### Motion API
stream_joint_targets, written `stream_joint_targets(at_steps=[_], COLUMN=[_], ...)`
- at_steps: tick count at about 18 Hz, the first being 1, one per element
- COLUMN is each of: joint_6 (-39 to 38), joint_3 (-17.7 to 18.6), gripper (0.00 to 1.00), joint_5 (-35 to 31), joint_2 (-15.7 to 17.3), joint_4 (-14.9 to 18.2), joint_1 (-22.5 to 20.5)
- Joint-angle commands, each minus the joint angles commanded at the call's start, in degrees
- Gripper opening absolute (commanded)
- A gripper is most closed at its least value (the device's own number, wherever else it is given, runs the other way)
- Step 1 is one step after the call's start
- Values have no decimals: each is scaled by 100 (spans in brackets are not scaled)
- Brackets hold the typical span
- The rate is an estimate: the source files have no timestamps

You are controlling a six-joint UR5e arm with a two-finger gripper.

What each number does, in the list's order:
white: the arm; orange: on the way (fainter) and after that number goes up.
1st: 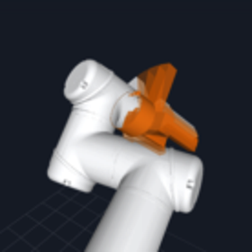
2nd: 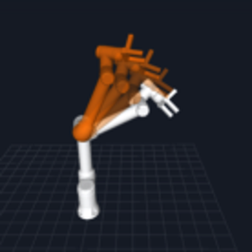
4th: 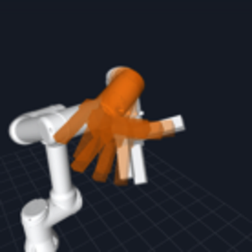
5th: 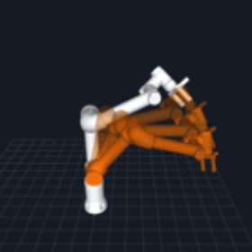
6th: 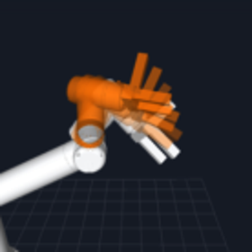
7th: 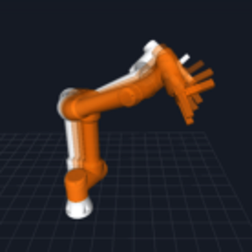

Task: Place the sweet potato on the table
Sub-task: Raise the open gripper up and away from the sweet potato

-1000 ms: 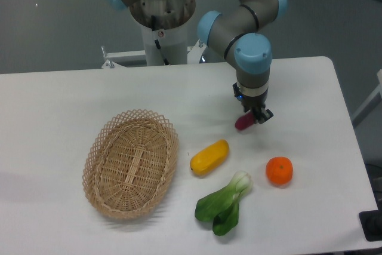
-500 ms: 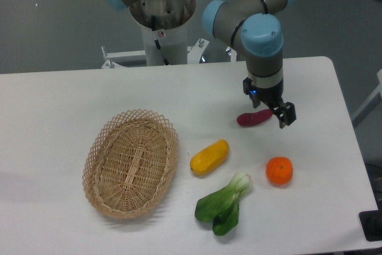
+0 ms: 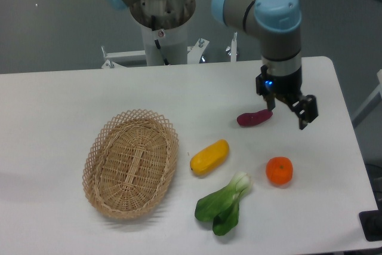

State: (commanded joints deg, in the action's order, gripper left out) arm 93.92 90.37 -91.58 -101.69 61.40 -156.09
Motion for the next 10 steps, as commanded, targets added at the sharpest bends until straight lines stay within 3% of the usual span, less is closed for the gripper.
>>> stream_joint_targets(at_steps=[2,3,6,10], joint_6=[790,1160,1900,2025], joint_3=[-256,-301,-205,7], gripper=[100,100,100,100], joint_5=[44,122,631,729], joint_2=[44,122,272,378], joint_4=[730,925,1032,971], joint_1=[-324,-474,-931,-1020])
